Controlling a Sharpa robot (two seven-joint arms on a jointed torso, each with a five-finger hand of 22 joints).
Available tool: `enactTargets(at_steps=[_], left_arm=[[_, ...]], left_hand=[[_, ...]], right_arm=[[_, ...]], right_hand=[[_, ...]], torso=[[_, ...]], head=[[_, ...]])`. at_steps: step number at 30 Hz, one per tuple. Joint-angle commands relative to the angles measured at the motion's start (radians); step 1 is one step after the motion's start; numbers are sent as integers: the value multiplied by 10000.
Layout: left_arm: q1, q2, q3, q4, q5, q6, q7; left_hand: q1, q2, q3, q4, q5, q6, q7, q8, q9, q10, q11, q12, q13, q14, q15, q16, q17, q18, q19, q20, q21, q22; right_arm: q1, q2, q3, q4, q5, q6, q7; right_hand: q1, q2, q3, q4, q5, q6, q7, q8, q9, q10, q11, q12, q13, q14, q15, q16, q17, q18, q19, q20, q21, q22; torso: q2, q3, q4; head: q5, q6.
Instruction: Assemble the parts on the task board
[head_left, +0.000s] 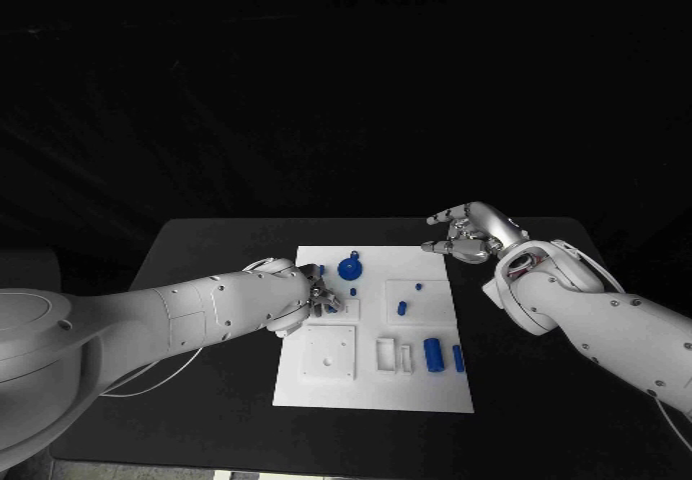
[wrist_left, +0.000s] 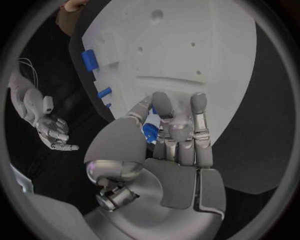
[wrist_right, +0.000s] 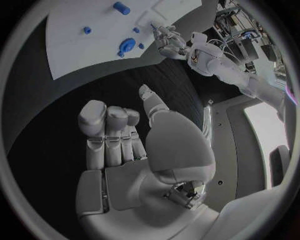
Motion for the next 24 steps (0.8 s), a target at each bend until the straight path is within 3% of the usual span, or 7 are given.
enactTargets(at_steps=[1,11,24], left_arm=[[-104,66,-54,30,69,348,-7],[-104,65,-54,9,73,221,-29],[-104,88,-53,-46,74,211,-42]], left_hand=[[115,-1,-108,124,-518,1647,-1097,-46,4,265,-194,-7,-2,-11,-47,0,-92,-136,41,18,20,159],[154,-304,-489,674,-833,1640,-1114,-51,7,268,-202,-25,-90,-8,-65,-68,-239,-151,83,-2,-31,160],[290,-514,-469,798,-892,1649,-1115,-53,8,269,-203,-13,-121,-10,-68,-57,-242,-149,88,-3,-41,166]], right_arm=[[-8,16,4,5,-23,108,35],[-8,30,4,-10,-23,95,33],[-10,31,4,-14,-22,94,24]], right_hand=[[-118,5,31,2,49,81,-7,-17,-2,-64,-6,2,18,-26,17,-28,8,118,131,36,-62,1046],[-127,5,23,12,44,55,-6,-20,-3,-69,-7,-8,12,-27,17,-33,4,120,129,37,-81,1042],[-132,-2,13,18,41,34,-5,-19,-4,-77,-4,-20,3,-31,18,-41,-3,119,129,37,-75,1043]], torso=[[2,-2,1],[1,2,2],[2,1,0]], head=[[-5,-19],[-28,-1],[-33,12]])
